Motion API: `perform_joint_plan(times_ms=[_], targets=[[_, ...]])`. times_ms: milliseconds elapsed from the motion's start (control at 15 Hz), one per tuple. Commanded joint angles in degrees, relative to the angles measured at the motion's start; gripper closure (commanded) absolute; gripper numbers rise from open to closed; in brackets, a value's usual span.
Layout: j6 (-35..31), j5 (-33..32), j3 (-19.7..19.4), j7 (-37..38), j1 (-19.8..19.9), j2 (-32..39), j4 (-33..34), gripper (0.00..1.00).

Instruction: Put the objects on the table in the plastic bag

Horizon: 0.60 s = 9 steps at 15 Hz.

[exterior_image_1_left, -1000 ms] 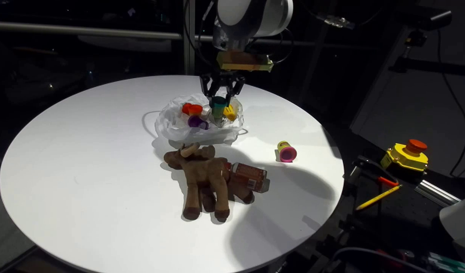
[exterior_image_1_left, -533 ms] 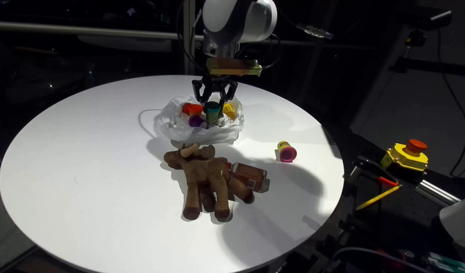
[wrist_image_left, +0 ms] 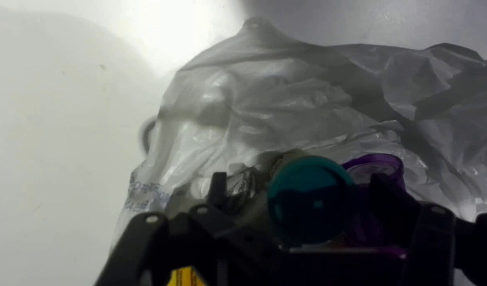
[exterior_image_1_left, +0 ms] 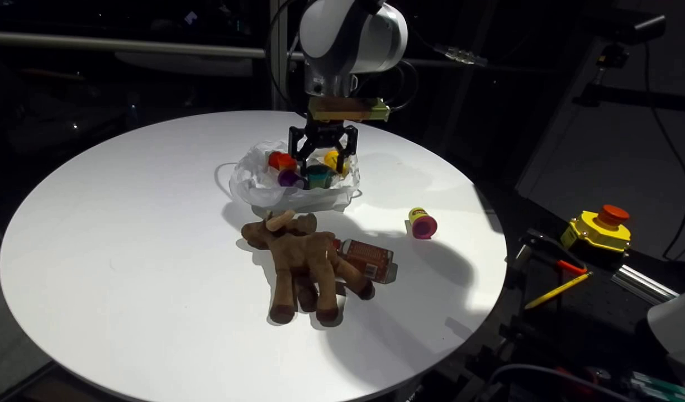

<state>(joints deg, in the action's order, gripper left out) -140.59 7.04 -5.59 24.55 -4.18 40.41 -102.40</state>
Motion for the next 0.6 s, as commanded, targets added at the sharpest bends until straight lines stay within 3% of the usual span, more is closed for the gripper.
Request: perform_joint_plan(times_ms=[0, 533], targets=[[1.64, 2.91, 0.05, -0.08, 2.61, -7.07, -5.07, 0.00], [-1.14, 2.92, -3.48, 5.75, 3.44, -22.99, -23.40, 0.00]])
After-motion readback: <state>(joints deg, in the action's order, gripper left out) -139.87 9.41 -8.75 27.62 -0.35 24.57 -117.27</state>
